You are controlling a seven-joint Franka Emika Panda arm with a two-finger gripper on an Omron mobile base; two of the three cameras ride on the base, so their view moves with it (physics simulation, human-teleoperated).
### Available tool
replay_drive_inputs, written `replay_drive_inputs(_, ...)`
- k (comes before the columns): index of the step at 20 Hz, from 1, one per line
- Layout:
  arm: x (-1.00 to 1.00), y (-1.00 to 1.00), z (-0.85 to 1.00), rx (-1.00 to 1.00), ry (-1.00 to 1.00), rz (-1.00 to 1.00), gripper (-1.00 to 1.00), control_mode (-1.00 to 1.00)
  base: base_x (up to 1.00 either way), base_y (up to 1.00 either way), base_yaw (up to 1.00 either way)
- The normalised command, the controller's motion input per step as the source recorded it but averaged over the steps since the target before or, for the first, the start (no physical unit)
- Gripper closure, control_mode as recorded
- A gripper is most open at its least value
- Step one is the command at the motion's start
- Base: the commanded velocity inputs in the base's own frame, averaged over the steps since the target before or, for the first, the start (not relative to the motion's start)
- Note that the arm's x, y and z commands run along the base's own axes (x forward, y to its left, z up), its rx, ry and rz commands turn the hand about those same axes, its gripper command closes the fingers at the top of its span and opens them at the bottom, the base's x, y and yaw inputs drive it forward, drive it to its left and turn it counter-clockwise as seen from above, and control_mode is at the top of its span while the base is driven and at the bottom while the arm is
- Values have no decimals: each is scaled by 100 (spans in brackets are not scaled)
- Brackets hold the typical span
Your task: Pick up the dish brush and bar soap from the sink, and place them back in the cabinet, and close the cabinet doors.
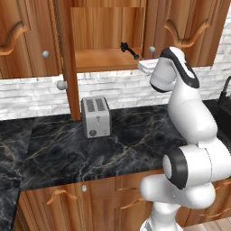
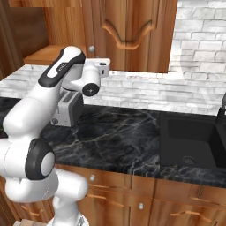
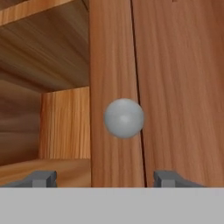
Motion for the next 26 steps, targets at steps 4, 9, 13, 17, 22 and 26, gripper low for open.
replay_drive_inputs(4,27,0,0,0,0,-2,-100,-100,0,0,0)
replay_drive_inputs(9,8,0,1,0,0,-1,-100,-100,0,0,0)
replay_drive_inputs(13,-29,0,8,0,0,-2,-100,-100,0,0,0)
replay_drive_inputs(17,-41,0,16,0,0,-4,-100,-100,0,0,0)
replay_drive_inputs(22,-50,0,16,0,0,-6,-100,-100,0,0,0)
replay_drive_inputs(26,-57,0,21,0,0,-10,-100,-100,0,0,0)
